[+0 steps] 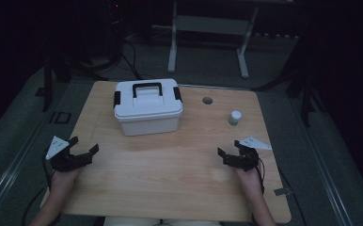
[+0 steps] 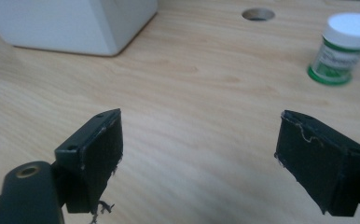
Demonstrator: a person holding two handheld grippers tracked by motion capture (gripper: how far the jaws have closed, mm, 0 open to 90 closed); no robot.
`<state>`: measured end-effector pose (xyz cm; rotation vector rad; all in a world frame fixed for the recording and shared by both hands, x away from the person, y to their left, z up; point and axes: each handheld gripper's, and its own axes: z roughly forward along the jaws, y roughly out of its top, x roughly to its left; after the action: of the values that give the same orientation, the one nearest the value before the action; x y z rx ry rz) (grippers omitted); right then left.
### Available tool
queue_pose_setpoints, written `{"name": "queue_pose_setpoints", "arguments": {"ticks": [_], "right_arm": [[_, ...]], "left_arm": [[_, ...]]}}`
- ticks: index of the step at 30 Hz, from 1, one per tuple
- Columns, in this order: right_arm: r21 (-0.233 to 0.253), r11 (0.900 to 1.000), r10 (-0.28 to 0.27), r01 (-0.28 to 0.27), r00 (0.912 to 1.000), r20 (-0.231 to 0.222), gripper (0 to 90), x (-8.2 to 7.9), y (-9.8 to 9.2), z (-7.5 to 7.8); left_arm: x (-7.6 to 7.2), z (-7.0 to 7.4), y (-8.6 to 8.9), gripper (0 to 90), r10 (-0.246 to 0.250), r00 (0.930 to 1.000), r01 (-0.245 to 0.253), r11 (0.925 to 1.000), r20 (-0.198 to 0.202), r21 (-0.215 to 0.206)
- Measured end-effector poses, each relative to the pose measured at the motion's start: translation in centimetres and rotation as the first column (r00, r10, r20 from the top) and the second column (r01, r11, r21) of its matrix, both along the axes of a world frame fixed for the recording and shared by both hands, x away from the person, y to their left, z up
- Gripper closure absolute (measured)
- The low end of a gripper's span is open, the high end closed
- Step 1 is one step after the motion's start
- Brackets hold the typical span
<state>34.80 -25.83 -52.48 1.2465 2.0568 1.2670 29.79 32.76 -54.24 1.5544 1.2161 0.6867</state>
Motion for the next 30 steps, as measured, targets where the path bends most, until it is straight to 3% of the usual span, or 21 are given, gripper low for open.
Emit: {"name": "queue_pose_setpoints", "arguments": {"ticks": [7,13,14,18,20,25,30], "right_arm": [[-0.021,1.0,0.022,-0.022,0.9996,0.018,27.0,2.4,1.6,0.4],[-0.058,0.998,0.034,-0.03,0.997,0.07,52.2,4.2,3.2,0.6],[-0.058,0.997,0.044,-0.04,0.9965,0.071,57.7,4.5,3.4,0.7],[-0.057,0.997,0.061,-0.057,0.9962,0.062,67.2,5.9,4.3,0.6],[-0.065,0.996,0.066,-0.062,0.9962,0.057,73.4,6.6,4.9,0.6],[-0.073,0.995,0.076,-0.073,0.9962,0.042,87.0,8.4,6.2,0.5],[-0.072,0.995,0.076,-0.074,0.9967,0.026,89.8,9.8,7.2,0.2]], "left_arm": [[1.8,-0.2,-0.5,5.4,-0.017,0.9995,0.017,0.9996,-0.027,0.023],[3.6,-0.2,-1.2,6.7,-0.04,0.9983,0.042,0.9986,-0.042,0.031],[3.9,-0.2,-1.3,9.7,-0.031,0.9986,0.032,0.9986,-0.042,0.042],[5.2,-0.3,-1.6,18.4,-0.074,0.9943,0.077,0.9963,-0.077,0.037],[5.6,-0.3,-1.8,24.2,-0.066,0.9948,0.07,0.9963,-0.078,0.05],[6.7,-0.6,-1.9,48.9,-0.071,0.9936,0.074,0.9965,-0.087,0.038],[7.8,-0.6,-2.0,60.0,-0.071,0.991,0.076,0.9962,-0.113,0.042]]}}
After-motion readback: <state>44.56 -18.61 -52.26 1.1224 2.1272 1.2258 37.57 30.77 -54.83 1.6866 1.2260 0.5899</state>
